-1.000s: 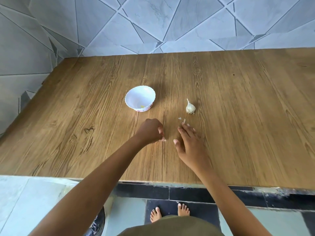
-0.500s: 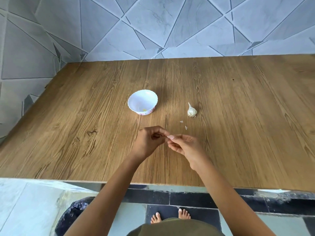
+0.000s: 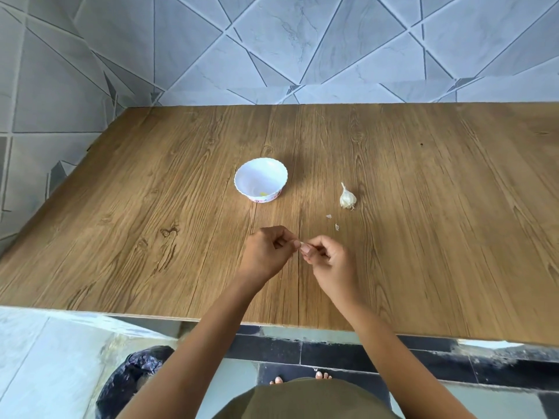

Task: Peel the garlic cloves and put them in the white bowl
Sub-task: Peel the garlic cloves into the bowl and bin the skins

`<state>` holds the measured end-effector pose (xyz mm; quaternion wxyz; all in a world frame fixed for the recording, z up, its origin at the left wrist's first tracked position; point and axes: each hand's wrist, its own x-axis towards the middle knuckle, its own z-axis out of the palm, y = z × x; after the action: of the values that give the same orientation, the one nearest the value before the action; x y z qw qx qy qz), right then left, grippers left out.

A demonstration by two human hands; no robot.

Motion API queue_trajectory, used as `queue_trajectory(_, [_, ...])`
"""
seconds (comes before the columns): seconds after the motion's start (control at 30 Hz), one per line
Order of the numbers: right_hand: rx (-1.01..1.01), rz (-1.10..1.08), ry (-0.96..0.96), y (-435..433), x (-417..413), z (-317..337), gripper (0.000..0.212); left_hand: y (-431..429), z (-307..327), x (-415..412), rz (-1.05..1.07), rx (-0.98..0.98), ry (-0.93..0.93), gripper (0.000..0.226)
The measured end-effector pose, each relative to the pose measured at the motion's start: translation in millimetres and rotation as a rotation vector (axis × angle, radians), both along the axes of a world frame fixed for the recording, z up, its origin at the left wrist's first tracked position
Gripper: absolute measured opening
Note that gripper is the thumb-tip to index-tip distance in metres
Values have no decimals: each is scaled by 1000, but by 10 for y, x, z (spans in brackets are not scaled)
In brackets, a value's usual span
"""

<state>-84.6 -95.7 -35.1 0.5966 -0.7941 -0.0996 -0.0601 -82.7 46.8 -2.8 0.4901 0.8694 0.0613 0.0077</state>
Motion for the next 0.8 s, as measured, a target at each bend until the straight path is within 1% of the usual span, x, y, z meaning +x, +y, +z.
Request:
queue_trajectory(0.07, [-217, -38, -246, 17, -14, -81, 13, -12, 12, -13, 23, -93, 110, 11])
queue_trajectory(0.13, [-351, -59, -394, 20, -12, -90, 12, -32, 28, -32, 41, -204, 201, 13])
queue_trajectory(0.2, [-434, -45, -493, 18, 2, -93, 14, -27, 40, -48, 62, -320, 279, 11])
queue_trajectory(0.23, [-458, -16, -512, 6, 20, -101, 15, -15, 33, -52, 75, -363, 311, 11])
queue_trajectory(0.27, [-466, 16, -487, -3, 33, -106, 15, -8, 28, -54, 79, -378, 328, 9])
queue_trajectory(0.3, [-439, 48, -405, -7, 36, -106, 14, 0, 1, -53, 70, -317, 306, 8])
queue_trajectory(0.33, [-368, 76, -264, -13, 33, -88, 14, 5, -42, -48, 45, -173, 232, 7])
queue_trajectory(0.4, [-138, 108, 126, -18, 46, -19, 14, -9, -105, -47, -21, 158, -30, 6])
queue_trajectory(0.43, [-16, 111, 304, -19, 60, 43, 13, -21, -127, -43, -66, 249, -181, 7])
queue_trajectory(0.47, [86, 104, 435, -25, 78, 101, 12, -30, -144, -37, -121, 297, -296, 7])
queue_trajectory(0.53, [212, 94, 598, -46, 123, 200, 10, -22, -152, -7, -217, 355, -434, 11])
queue_trajectory(0.63, [252, 104, 700, -68, 164, 260, 9, 26, -177, 52, -286, 365, -504, 21])
queue_trajectory(0.7, [275, 102, 731, -73, 170, 272, 8, 40, -192, 60, -272, 333, -535, 18])
queue_trajectory(0.73, [294, 98, 739, -77, 173, 271, 7, 29, -196, 46, -245, 268, -522, 13])
queue_trajectory(0.77, [320, 96, 744, -83, 174, 272, 7, 12, -191, 30, -202, 164, -472, 8])
queue_trajectory(0.8, [350, 99, 747, -92, 174, 273, 8, 0, -173, 18, -151, 26, -377, 4])
